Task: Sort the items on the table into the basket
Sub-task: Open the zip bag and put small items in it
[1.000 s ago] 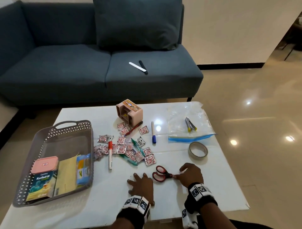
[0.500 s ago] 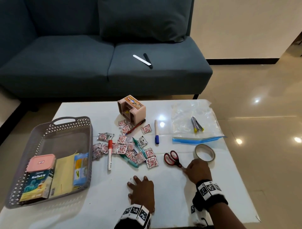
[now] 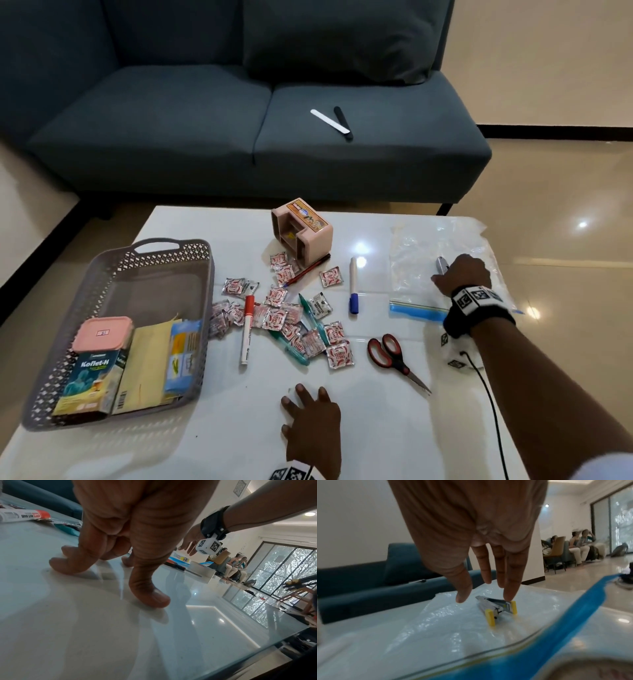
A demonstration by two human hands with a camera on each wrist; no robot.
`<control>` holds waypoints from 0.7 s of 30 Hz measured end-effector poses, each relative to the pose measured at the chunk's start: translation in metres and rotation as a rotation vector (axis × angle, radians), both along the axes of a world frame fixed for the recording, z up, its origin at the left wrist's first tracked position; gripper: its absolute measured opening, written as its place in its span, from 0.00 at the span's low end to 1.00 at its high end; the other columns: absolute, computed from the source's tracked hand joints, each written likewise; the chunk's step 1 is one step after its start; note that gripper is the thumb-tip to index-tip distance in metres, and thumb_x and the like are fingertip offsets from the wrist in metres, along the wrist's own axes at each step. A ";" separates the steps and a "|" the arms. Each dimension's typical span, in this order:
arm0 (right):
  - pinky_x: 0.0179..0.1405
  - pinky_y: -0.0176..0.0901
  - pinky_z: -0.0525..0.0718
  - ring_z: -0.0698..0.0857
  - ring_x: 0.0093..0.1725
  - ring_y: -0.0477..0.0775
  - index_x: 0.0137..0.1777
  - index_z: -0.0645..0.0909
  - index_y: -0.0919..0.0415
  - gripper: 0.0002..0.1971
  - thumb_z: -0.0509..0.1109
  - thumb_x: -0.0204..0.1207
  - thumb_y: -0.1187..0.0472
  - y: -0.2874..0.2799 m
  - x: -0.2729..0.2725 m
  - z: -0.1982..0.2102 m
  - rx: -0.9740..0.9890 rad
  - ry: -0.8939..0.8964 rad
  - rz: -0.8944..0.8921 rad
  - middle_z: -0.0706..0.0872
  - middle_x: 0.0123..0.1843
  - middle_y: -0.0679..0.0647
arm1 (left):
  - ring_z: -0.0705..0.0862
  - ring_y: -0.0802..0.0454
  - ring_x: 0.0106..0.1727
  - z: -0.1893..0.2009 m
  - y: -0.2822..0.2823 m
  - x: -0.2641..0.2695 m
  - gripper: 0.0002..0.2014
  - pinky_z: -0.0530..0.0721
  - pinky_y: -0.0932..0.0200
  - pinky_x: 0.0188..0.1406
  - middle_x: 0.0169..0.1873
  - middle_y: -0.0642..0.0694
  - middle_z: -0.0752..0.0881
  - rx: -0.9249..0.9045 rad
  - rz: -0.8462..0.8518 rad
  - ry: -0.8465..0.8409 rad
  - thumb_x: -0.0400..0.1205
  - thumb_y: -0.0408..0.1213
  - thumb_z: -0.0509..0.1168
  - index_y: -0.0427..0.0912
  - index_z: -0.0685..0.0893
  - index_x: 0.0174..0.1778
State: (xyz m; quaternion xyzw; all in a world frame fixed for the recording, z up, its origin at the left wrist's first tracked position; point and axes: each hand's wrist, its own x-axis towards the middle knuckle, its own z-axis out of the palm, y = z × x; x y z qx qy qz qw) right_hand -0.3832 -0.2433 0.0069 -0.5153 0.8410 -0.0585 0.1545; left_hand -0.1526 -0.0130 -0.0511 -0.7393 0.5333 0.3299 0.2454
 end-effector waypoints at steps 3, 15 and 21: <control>0.59 0.55 0.83 0.84 0.58 0.68 0.56 0.80 0.65 0.24 0.79 0.67 0.49 -0.013 -0.001 -0.013 0.065 0.029 0.034 0.86 0.57 0.66 | 0.42 0.24 0.82 -0.002 -0.004 -0.003 0.28 0.64 0.34 0.75 0.84 0.33 0.41 0.017 0.030 0.005 0.89 0.26 0.37 0.50 0.47 0.86; 0.39 0.45 0.78 0.87 0.49 0.67 0.38 0.75 0.64 0.20 0.70 0.76 0.45 0.012 0.023 -0.021 0.031 0.030 0.186 0.87 0.47 0.67 | 0.41 0.23 0.82 -0.003 -0.005 0.000 0.29 0.61 0.32 0.76 0.84 0.33 0.40 0.057 0.047 0.014 0.89 0.27 0.35 0.50 0.46 0.86; 0.46 0.46 0.84 0.87 0.51 0.64 0.44 0.83 0.64 0.13 0.72 0.71 0.53 0.038 0.034 -0.017 0.046 0.039 0.256 0.88 0.48 0.62 | 0.44 0.27 0.83 -0.001 -0.008 0.003 0.27 0.59 0.34 0.78 0.84 0.36 0.43 0.041 0.080 0.029 0.89 0.34 0.39 0.53 0.50 0.85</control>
